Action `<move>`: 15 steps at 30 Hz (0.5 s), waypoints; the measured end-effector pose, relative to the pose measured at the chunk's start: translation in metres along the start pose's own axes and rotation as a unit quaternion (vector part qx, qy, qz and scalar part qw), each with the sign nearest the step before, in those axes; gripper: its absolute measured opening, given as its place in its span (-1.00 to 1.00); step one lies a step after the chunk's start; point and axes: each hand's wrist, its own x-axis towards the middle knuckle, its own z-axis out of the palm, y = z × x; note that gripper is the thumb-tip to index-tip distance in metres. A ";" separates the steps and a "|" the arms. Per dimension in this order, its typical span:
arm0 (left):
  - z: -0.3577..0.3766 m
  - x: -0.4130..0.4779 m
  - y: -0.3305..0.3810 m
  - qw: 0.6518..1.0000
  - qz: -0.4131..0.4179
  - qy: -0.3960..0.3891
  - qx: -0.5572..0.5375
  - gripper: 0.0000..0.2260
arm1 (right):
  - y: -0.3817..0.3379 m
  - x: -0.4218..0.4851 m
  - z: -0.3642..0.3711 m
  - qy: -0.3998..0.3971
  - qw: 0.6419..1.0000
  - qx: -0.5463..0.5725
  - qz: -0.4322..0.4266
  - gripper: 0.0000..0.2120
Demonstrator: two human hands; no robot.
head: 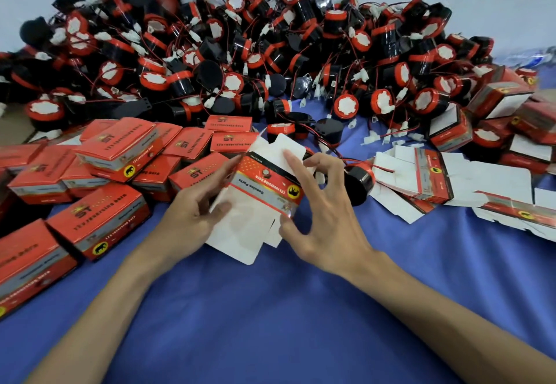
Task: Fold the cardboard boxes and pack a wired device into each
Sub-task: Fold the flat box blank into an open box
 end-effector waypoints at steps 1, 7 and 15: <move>-0.006 -0.004 0.000 0.999 -0.024 -0.035 -0.020 -0.32 | 0.001 0.000 0.000 -0.001 1.000 0.002 0.000 -0.32; -0.012 -0.002 0.029 0.985 -0.051 -0.035 -0.159 -0.38 | 0.001 0.000 -0.001 -0.007 0.999 0.011 -0.046 -0.32; 0.021 -0.010 0.032 0.988 0.039 0.035 -0.143 -0.32 | -0.009 -0.001 -0.005 -0.024 0.984 0.124 -0.123 -0.29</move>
